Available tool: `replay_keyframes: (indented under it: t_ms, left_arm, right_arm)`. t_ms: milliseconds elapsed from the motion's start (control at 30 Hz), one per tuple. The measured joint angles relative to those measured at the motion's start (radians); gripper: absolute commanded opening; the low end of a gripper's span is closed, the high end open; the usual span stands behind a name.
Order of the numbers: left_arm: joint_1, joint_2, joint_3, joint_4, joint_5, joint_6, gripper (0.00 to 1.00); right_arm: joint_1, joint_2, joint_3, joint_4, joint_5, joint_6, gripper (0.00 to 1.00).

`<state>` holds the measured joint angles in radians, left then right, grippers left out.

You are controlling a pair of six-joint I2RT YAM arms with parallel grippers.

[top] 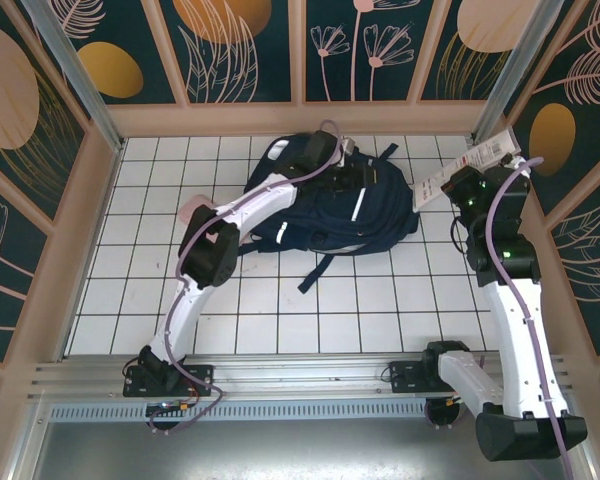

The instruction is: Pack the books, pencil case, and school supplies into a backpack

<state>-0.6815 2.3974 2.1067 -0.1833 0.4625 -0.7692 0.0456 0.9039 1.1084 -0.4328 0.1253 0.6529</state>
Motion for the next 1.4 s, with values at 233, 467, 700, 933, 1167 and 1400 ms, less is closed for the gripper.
replay_keyframes:
  t_ms: [233,467,700,933,1167,1400]
  left_arm:
    - [0.0,0.082,0.068,0.023,0.034,-0.062,0.49]
    - [-0.017,0.101,0.113,0.029,0.037,-0.079,0.38]
    - [-0.024,0.119,0.114,0.028,0.027,-0.085,0.54]
    - [-0.027,0.126,0.114,0.022,0.01,-0.092,0.28]
    - [-0.024,0.149,0.141,-0.005,0.009,-0.082,0.0]
    - [-0.006,0.136,0.198,-0.068,0.021,-0.042,0.0]
  right_arm:
    - [-0.018,0.0,-0.054,0.015,-0.066,0.007,0.0]
    - [-0.027,0.005,-0.106,0.056,-0.133,0.034,0.0]
    - [-0.038,0.015,-0.122,0.07,-0.179,0.056,0.0]
    - [-0.041,0.015,-0.122,0.071,-0.191,0.063,0.0]
    - [-0.073,0.015,-0.131,0.094,-0.256,0.092,0.0]
    - [-0.079,0.01,-0.136,0.094,-0.254,0.097,0.0]
